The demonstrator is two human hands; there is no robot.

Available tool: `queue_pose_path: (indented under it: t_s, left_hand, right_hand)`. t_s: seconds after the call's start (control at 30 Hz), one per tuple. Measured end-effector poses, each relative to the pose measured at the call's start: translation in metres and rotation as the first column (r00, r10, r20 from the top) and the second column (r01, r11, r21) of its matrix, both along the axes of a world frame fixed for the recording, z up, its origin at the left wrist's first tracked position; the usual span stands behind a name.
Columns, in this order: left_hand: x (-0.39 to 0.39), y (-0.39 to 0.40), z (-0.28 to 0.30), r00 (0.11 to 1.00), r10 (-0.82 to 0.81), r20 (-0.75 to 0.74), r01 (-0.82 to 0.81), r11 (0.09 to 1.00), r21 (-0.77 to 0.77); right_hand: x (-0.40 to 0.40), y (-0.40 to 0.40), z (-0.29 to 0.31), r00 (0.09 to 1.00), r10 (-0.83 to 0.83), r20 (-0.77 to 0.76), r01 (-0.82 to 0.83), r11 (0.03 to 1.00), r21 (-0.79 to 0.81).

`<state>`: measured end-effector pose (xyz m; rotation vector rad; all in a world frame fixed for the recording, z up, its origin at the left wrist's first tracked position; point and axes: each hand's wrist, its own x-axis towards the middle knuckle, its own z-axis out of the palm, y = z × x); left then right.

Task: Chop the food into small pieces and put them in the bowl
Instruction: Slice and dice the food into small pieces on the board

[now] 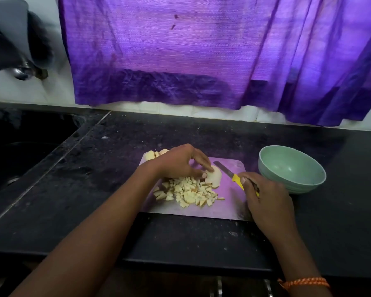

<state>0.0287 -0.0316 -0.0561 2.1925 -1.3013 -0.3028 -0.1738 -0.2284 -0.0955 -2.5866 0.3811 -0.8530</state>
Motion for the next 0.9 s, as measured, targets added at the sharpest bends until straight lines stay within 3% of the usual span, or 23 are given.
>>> queue_pose_path:
  t_s: [0.33,0.63,0.8,0.9]
  left_hand:
    - [0.004,-0.008,-0.008,0.961,0.008,0.278,-0.041,0.993,0.113]
    - [-0.001,-0.014,-0.015,0.894,0.154,0.421,-0.188,0.981,0.040]
    - [-0.004,-0.014,-0.015,0.962,0.066,0.266,-0.034,0.992,-0.122]
    - [-0.006,-0.015,-0.015,0.985,0.066,0.158,-0.034,0.980,-0.198]
  right_hand:
    - [0.000,-0.001,-0.001,1.000,0.003,-0.006,-0.003,1.000,-0.006]
    - [-0.002,0.002,0.000,0.994,0.059,-0.091,-0.057,0.998,0.027]
    - [-0.002,0.002,0.001,0.997,0.044,-0.061,-0.041,0.998,0.045]
    - [-0.003,0.004,0.002,0.997,0.039,-0.062,-0.036,0.998,0.049]
